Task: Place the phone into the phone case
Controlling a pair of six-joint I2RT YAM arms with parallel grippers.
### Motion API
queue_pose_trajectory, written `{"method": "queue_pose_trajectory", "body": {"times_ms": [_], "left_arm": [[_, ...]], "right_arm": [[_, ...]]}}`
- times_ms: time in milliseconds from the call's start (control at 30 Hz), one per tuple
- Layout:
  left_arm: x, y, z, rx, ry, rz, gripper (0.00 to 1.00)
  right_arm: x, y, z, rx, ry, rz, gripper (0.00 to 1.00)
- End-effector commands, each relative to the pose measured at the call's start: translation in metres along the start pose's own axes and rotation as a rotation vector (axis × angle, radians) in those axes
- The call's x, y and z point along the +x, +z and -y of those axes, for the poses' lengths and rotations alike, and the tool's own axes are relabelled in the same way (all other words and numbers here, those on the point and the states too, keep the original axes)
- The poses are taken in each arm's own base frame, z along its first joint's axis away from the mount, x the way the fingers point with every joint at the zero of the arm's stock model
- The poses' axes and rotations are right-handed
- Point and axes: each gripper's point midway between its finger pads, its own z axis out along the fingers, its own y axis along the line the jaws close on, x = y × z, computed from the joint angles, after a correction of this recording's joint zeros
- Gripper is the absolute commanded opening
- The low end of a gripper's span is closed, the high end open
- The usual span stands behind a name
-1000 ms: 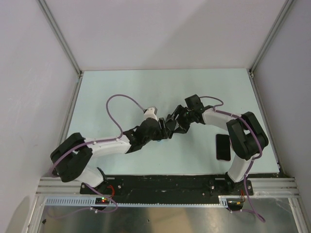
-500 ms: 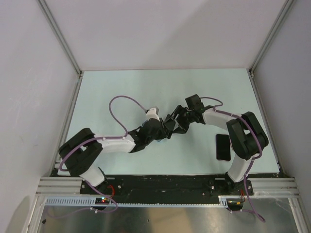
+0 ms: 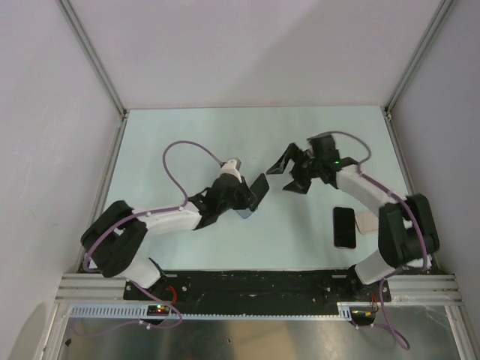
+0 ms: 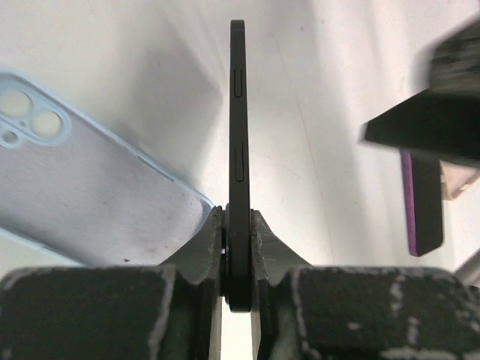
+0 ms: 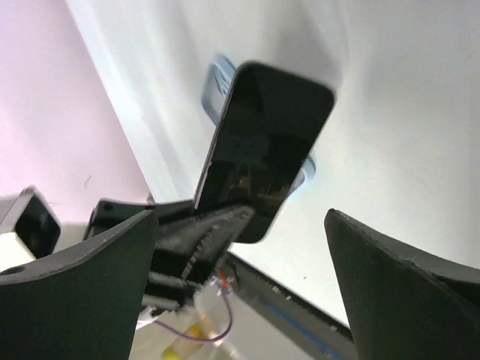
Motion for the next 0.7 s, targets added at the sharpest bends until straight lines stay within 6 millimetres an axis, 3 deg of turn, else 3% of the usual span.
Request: {"method": "queue_pose_trajectory", "body": {"times_ms": [0,100,233,367,533,667], "left_arm": [[-0.075,-0.031,0.043,0.247,0.023,0.030,0.00],[-0.083,-0.049,0.051,0.355,0.045,-0.078,0.00],[-0.068,-0.074,0.065,0.542,0.084,-0.299,0.00],[-0.057,-0.095,0.067,0.665,0.155,-0.356,0.00],[-0.050,-0.118,0.064,0.751,0.217,-0.357,0.00],[-0.055,-0.124,0.068,0.804,0.242,-0.353,0.00]], "right_arm": [[-0.047,-0.066,-0.023,-0.071,-0.337,0.252,0.99],[-0.051,-0.081,-0.032,-0.109,-0.577,0.290,0.99],[-0.034,-0.083,-0.050,-0.254,-0.764,0.221,0.99],[-0.023,-0.085,-0.066,-0.399,-0.839,0.159,0.99],[-0.008,-0.083,-0.071,-0.517,-0.851,0.056,0.99],[0.008,-0.076,-0.068,-0.552,-0.847,-0.020,0.98]]}}
